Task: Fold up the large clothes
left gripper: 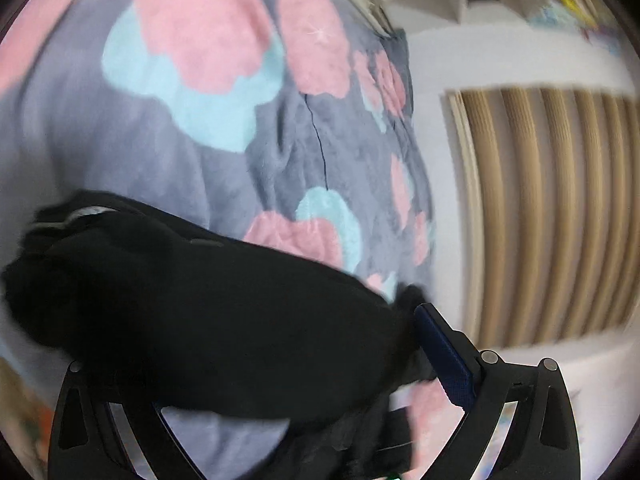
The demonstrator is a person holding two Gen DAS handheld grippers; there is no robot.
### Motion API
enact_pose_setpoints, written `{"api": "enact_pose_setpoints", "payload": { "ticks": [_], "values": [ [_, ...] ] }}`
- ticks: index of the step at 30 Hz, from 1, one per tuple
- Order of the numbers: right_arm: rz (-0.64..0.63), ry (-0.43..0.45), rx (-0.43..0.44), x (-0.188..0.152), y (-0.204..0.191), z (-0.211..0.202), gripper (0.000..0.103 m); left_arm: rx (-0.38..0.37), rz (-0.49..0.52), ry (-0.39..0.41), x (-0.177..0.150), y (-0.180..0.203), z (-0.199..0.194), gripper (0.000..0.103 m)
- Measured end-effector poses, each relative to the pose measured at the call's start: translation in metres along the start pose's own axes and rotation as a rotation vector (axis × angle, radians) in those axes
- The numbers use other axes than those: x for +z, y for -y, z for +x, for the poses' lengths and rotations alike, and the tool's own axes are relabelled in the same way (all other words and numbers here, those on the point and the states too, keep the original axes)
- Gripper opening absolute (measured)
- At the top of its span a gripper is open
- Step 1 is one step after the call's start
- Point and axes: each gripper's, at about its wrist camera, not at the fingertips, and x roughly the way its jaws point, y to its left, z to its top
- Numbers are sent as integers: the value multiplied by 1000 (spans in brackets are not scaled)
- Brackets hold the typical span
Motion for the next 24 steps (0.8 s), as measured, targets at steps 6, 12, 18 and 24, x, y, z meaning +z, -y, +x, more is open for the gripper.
{"api": "enact_pose_setpoints", "payload": {
  "ticks": [6,12,18,24],
  "values": [
    [-22,-7,-14,-1,-3,2,103,101,49,91,21,11,12,79],
    [-25,-11,-11,-1,-4,3,103,220,425,191,34,71,24,21],
    [-35,-11,-22,-4,-7,6,103,-73,809,258,46,125,8,24],
    [-44,-11,-30,-5,-8,7,103,224,631,39,122,53,90,44]
  ]
}}
